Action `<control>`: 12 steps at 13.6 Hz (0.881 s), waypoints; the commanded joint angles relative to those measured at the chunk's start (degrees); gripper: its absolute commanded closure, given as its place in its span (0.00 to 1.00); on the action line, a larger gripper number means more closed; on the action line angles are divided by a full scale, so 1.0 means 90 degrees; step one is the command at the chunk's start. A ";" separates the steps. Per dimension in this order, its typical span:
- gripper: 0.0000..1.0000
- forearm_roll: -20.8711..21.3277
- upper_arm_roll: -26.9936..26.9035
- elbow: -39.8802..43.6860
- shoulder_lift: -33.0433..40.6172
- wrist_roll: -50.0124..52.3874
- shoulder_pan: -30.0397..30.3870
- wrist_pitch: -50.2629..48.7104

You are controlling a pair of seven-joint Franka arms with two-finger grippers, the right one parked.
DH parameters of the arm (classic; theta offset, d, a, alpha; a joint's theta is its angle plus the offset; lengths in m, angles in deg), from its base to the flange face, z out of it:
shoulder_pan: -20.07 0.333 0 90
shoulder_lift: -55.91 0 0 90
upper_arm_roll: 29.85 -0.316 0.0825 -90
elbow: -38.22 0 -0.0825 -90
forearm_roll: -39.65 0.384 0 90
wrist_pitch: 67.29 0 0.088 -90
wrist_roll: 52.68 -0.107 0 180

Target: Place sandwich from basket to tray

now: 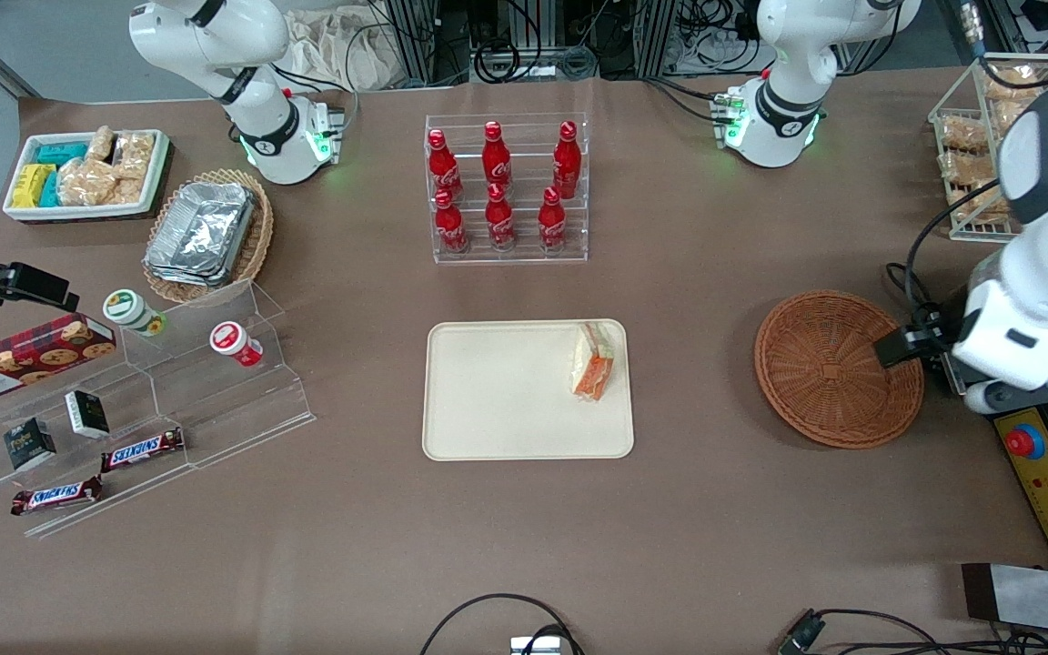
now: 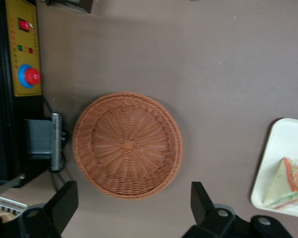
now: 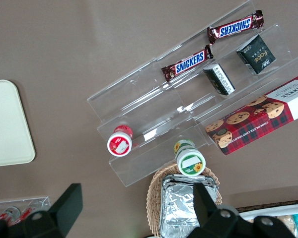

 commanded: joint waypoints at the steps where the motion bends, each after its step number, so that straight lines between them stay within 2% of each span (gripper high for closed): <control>1: 0.00 -0.0276 -0.0791 -0.0546 0.0619 -0.0712 -0.0450 -0.0022; 4: 0.00 -0.0326 -0.1134 -0.0566 0.0941 -0.1444 -0.0588 -0.0323; 5: 0.00 -0.0480 -0.1145 -0.0537 0.1040 -0.1601 -0.0588 -0.0450; 9: 0.00 -0.0959 -0.1145 -0.0498 0.1362 -0.1564 -0.0588 -0.0968; 12: 0.00 -0.0970 -0.1145 -0.0537 0.1499 -0.1593 -0.0598 -0.1047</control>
